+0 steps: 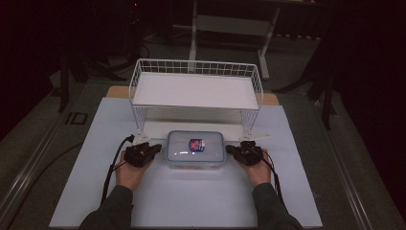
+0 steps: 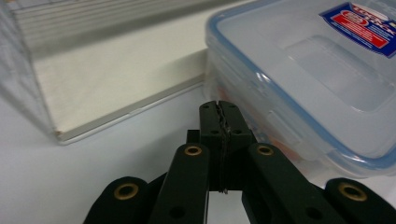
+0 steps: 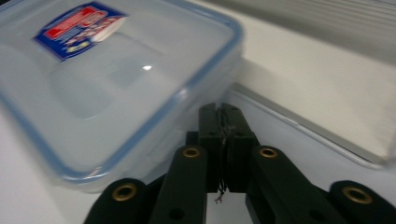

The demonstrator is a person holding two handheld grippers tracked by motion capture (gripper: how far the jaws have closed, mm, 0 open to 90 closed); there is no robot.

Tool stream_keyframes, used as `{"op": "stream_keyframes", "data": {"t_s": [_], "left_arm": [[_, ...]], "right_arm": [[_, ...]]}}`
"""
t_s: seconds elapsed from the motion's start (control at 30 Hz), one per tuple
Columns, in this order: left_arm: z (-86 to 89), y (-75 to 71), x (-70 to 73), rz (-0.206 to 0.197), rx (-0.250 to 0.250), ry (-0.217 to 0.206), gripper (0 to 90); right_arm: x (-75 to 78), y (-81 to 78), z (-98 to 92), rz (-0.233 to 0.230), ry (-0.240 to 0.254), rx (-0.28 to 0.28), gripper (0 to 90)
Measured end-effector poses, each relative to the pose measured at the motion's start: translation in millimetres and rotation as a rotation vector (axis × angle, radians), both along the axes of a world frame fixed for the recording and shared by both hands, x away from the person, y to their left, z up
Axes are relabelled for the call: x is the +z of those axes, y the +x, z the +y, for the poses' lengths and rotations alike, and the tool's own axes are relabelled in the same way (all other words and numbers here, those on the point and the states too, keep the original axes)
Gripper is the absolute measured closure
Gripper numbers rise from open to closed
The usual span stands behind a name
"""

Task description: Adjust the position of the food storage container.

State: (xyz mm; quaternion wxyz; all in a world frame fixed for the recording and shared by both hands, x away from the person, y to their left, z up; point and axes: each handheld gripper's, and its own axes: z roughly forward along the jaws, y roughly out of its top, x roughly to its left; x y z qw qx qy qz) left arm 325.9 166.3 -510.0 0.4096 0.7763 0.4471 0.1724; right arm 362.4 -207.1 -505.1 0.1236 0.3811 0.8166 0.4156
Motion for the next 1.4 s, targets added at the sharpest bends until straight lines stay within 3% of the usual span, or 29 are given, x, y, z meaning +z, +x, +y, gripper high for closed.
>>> {"op": "stream_keyframes", "data": {"t_s": [0.1, 0.17, 0.27, 0.37, 0.43, 0.73, 1.13, 1.3, 1.4], "left_arm": [[-6.6, -1.1, -0.6, 0.002, -0.030, -0.004, 89.4], [-8.5, -1.3, -1.2, 0.007, -0.019, 0.007, 89.6], [-6.8, -1.2, -1.2, 0.016, -0.023, -0.012, 89.7], [-7.4, -3.6, 0.6, 0.011, -0.020, -0.016, 89.8], [-5.8, -5.3, 2.8, 0.003, -0.026, -0.046, 89.8], [-7.0, -8.0, 3.2, 0.009, -0.023, -0.040, 89.9], [-7.3, -18.0, 7.4, 0.018, -0.051, -0.043, 90.0], [-7.3, -15.5, 11.3, 0.031, -0.054, -0.032, 89.1], [-2.9, -12.0, 18.4, 0.026, -0.013, -0.084, 79.6]], "right_arm": [[1.2, -1.1, -0.2, -0.002, -0.002, 0.007, 90.0], [1.8, -1.6, -0.5, 0.000, 0.002, 0.016, 90.0], [6.5, -4.9, -1.4, -0.005, 0.014, 0.044, 90.0], [8.4, -5.7, -0.8, -0.003, -0.014, 0.059, 90.0], [8.2, -5.4, -1.9, 0.009, -0.014, 0.067, 90.0], [8.4, -6.9, -3.3, 0.021, -0.024, 0.079, 90.0], [6.3, -12.5, -9.3, 0.039, 0.002, 0.094, 90.0], [7.2, -12.1, -8.7, 0.048, -0.006, 0.089, 88.9], [8.9, -11.5, -8.9, 0.042, 0.004, 0.050, 80.7]]}}
